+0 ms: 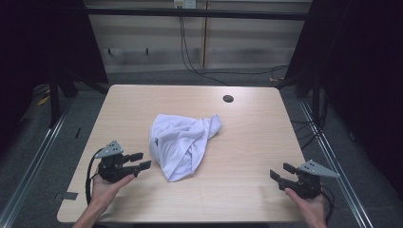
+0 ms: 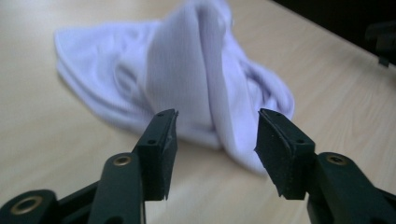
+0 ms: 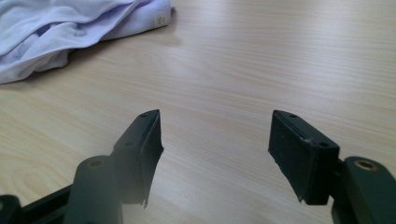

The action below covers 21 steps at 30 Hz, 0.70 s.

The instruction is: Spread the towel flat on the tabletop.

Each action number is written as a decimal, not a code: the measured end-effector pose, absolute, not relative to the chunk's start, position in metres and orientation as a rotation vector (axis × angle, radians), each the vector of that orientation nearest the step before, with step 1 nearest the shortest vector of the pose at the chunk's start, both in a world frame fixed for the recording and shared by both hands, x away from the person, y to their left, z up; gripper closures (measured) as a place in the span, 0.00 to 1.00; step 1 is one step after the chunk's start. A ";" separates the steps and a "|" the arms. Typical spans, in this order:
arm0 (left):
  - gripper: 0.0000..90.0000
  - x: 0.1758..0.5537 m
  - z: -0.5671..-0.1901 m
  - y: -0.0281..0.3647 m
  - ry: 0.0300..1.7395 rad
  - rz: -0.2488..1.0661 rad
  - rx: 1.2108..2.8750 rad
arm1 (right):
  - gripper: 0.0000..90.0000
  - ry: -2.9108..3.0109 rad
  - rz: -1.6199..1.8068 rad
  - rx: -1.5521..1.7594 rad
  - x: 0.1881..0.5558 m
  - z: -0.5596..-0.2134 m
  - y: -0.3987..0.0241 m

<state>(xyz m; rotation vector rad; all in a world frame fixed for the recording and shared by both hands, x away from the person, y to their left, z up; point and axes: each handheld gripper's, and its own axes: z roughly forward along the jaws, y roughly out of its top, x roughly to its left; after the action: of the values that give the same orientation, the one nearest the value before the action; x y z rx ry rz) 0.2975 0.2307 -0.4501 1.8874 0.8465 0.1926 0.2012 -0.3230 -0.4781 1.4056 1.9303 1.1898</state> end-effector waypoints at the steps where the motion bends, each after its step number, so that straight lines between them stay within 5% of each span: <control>1: 0.56 0.298 -0.450 0.231 0.846 0.193 1.887 | 0.38 1.942 1.195 1.398 0.201 -0.478 -0.322; 8: 0.62 0.337 -0.432 0.201 0.748 0.196 1.847 | 0.40 2.020 1.230 1.381 0.194 -0.479 -0.319; 14: 0.54 0.367 -0.465 0.185 0.853 0.249 1.975 | 0.40 2.043 1.238 1.376 0.196 -0.481 -0.317; 21: 0.86 0.359 -0.483 0.190 0.849 0.179 2.073 | 0.40 2.110 1.229 1.336 0.194 -0.480 -0.309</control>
<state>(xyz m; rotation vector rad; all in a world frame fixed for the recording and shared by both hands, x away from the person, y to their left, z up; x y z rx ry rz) 0.3591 0.1902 -0.4830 2.0732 0.8490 0.1793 0.1936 -0.3086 -0.4802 1.3365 2.1097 1.2294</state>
